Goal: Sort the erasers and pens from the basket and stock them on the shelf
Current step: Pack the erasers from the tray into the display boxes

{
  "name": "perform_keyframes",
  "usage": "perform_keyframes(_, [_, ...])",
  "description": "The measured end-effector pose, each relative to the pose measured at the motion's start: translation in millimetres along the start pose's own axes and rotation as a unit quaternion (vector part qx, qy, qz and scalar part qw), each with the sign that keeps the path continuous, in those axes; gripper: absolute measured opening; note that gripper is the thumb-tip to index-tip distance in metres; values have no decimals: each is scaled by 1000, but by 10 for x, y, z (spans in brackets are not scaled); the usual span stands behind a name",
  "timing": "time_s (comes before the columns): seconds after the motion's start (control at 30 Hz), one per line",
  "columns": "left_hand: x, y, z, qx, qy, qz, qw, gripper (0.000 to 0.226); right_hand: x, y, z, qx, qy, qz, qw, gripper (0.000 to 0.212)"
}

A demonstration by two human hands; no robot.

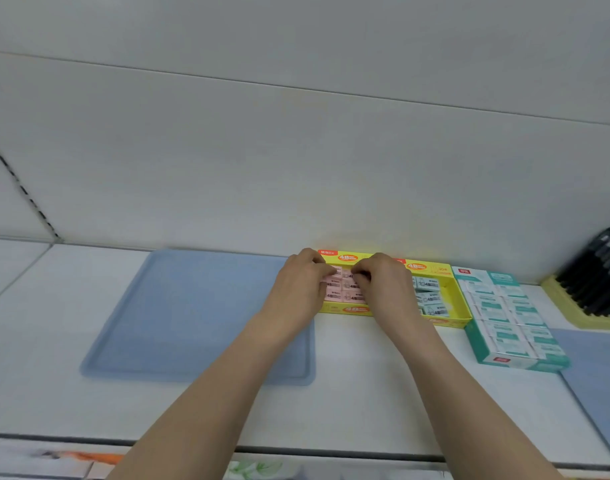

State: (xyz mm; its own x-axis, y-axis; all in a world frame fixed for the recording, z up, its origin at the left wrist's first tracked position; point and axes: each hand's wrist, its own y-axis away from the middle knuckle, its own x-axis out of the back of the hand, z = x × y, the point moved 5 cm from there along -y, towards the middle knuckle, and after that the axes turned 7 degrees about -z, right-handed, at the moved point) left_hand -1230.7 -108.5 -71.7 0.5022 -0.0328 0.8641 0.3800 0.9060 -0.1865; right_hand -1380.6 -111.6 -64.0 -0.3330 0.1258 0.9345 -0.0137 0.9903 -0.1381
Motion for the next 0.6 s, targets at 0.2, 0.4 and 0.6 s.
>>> perform_keyframes(0.2, [32, 35, -31, 0, 3, 6, 1000, 32, 86, 60, 57, -6, 1, -2, 1000, 16])
perform_keyframes(0.4, [45, 54, -31, 6, 24, 19, 1000, 29, 69, 106, 76, -12, -47, -48, 998, 20])
perform_keyframes(0.6, [28, 66, -15, -3, 16, 50, 999, 22, 76, 157, 42, 16, -41, -12, 999, 21])
